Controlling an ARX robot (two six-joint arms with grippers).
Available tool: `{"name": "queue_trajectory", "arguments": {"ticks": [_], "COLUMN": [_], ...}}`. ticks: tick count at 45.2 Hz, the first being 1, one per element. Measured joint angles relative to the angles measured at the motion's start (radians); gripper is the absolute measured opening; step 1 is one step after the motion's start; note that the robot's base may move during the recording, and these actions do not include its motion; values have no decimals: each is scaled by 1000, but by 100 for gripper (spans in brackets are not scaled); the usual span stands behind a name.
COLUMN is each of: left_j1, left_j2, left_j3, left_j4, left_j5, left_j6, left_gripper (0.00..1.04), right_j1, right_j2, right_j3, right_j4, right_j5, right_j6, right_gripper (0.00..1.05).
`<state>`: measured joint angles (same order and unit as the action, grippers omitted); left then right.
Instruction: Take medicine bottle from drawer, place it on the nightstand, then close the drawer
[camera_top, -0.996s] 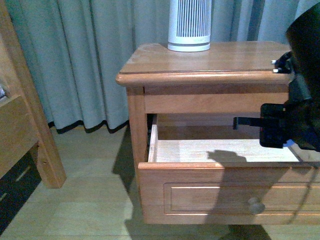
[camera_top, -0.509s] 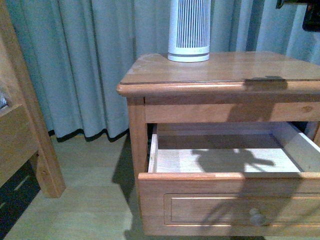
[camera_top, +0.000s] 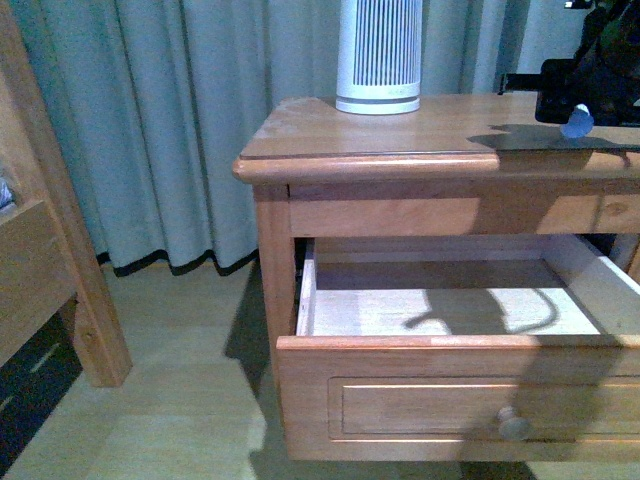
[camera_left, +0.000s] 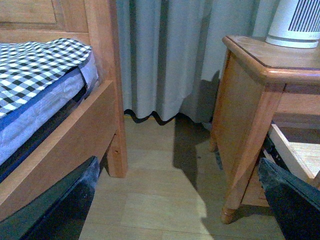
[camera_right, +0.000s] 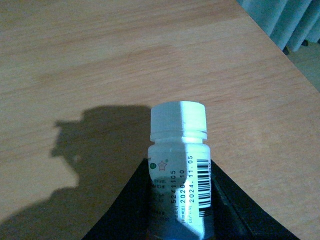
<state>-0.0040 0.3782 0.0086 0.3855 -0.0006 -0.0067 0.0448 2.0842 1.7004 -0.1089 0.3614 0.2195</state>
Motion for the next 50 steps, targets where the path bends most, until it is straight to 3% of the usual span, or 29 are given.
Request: {"name": "queue_trajectory", "arguments": {"ticks": [2,12,14,22,33,50], "left_j1": [0,0,0,0,0,0], "left_j2": [0,0,0,0,0,0], "left_j3": [0,0,0,0,0,0], "left_j4": [0,0,0,0,0,0], "left_j5": [0,0,0,0,0,0], "left_j6": [0,0,0,0,0,0], "left_gripper": [98,98,98,98,98,98], "right_j1": [2,5,6,12,34,120], "right_j2": [12,15,14,-53,-360,-912], "right_j3": [16,29,26,-42,-294,-1018], "right_j4": [-3,6,31,127,242,374], "right_j5": [5,6,5,0,-16,-58], "right_j6": [-3,-8,-13,-37,-28,11], "right_gripper": [30,61,73,97,98,98]}}
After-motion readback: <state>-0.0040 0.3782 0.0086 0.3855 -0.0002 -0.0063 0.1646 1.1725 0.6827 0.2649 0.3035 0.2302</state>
